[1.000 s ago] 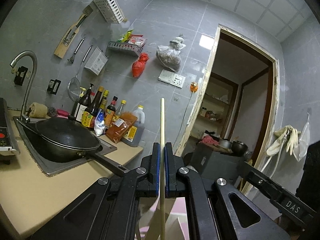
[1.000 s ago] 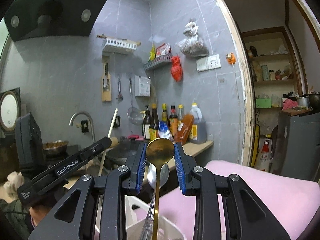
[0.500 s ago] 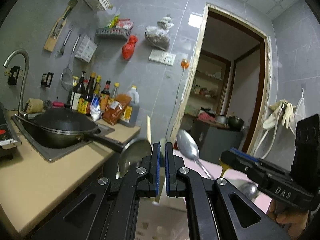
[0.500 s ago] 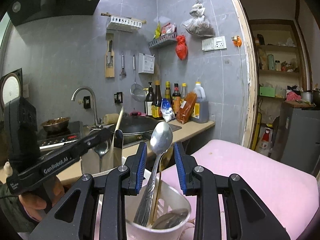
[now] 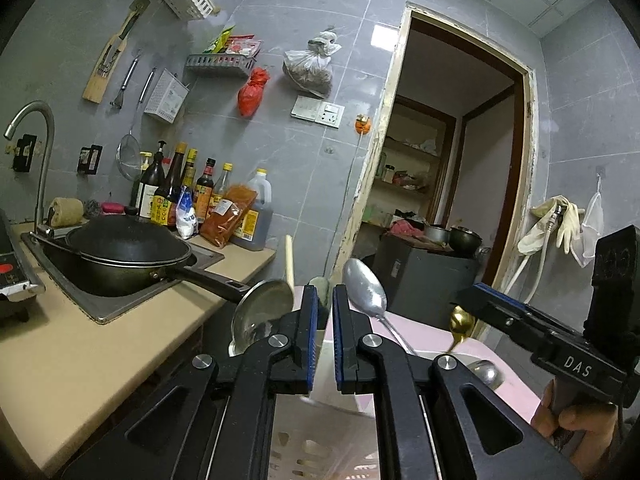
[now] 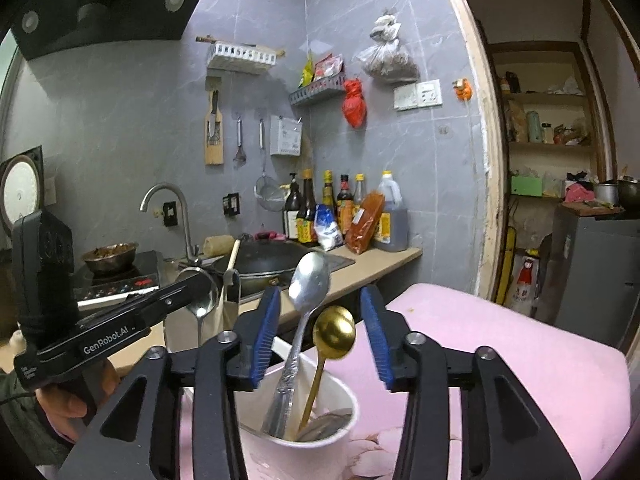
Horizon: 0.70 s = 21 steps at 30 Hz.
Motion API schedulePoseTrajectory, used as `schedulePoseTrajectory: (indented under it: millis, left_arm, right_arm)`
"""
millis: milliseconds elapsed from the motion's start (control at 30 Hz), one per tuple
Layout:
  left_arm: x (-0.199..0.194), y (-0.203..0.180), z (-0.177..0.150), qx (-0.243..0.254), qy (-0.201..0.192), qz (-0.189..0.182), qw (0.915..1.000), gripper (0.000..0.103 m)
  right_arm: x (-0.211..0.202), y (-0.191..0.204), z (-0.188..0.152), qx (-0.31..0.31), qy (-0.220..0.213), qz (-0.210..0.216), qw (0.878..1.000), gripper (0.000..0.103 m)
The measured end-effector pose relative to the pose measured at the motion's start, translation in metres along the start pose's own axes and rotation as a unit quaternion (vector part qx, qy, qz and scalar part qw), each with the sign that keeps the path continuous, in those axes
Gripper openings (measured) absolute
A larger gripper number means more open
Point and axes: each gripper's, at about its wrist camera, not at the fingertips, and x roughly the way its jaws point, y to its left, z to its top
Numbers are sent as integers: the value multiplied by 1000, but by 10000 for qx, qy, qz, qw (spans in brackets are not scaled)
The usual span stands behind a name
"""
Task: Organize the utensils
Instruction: 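Lower the gold spoon into the holder with the right tool while the left tool drops the chopstick in, then move both open tools back to the remaining chopsticks on the cloth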
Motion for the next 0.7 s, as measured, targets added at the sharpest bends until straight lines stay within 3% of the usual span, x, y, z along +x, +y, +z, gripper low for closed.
schedulePoseTrajectory:
  millis: [67,200,300,367,433,533,633,700]
  left_arm:
    - [-3,-4,4,37,12,-25,10000,11]
    - [-11,-15,8,51,45,-148,9999,33]
    - [-16,-27,11,148,68,-209,9996,39]
    - [-19,-38,12,265,85,-215,9994,51]
    - [-23,-50,11,327,56,-218,9992,72]
    - [-26,-64,11,380,39,-233,9990,85]
    - [-27,-83,8,471,83,-228,9986,93]
    - [-27,-93,5,542,119,-273,9981,94]
  right_arm:
    - [-10,-4,2,24,-78,-105,9999,49]
    - [-30,-14,6,93,-198,-345,9992,54]
    - [-48,-22,6,126,-312,-563,9978,68]
    - [-60,-27,7,147,-377,-710,9967,74]
    - [-76,-33,7,166,-455,-908,9947,80]
    - [-100,-38,7,144,-591,-1206,9908,89]
    - [-125,-44,4,78,-717,-1506,9860,103]
    - [-139,-46,1,22,-770,-1653,9832,103]
